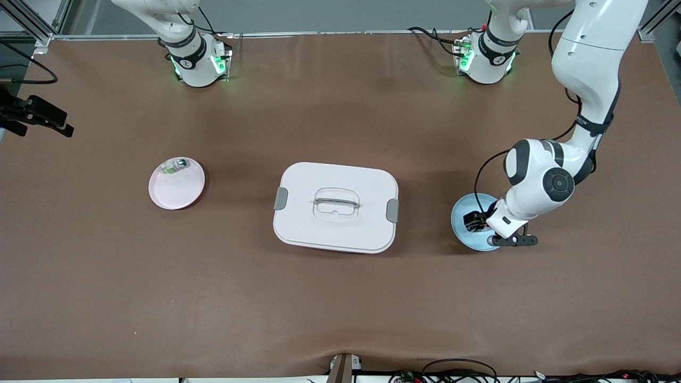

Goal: Transfer orange switch to right arm and place
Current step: 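Lower the left gripper and close it on the orange switch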

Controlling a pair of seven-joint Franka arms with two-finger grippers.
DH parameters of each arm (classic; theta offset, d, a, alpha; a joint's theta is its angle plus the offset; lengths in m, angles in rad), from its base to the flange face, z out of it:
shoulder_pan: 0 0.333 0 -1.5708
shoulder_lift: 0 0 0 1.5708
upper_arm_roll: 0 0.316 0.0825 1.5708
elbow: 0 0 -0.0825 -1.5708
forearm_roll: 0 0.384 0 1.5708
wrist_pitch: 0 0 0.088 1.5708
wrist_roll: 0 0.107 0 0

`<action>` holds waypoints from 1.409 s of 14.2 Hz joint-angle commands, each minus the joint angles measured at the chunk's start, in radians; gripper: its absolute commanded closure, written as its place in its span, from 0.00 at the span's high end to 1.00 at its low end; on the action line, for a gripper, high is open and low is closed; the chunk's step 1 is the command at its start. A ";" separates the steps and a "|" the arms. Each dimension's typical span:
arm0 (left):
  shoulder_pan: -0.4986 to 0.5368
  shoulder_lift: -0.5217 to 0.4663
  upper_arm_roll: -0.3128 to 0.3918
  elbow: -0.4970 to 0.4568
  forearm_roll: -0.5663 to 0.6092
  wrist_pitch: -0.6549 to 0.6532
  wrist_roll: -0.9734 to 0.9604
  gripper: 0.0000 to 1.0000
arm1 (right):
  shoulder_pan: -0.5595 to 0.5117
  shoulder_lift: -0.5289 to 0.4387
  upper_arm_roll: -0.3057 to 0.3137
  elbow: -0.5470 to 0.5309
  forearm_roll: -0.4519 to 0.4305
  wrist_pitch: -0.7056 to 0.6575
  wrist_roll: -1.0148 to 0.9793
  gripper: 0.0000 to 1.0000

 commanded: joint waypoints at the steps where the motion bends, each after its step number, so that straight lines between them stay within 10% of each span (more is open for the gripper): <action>1: 0.022 0.016 -0.002 -0.008 -0.021 0.038 -0.005 1.00 | -0.016 -0.008 0.015 0.009 -0.015 -0.008 0.005 1.00; 10: 0.011 0.021 -0.004 -0.006 -0.019 0.031 0.006 0.99 | -0.016 -0.006 0.015 0.009 -0.015 -0.004 0.005 1.00; 17: 0.013 0.000 -0.005 -0.002 -0.019 0.026 0.008 0.00 | -0.015 -0.006 0.015 0.009 -0.015 -0.004 0.005 1.00; 20: 0.019 -0.072 -0.051 0.034 -0.021 -0.053 -0.038 0.00 | -0.015 -0.006 0.015 0.009 -0.015 -0.004 0.005 1.00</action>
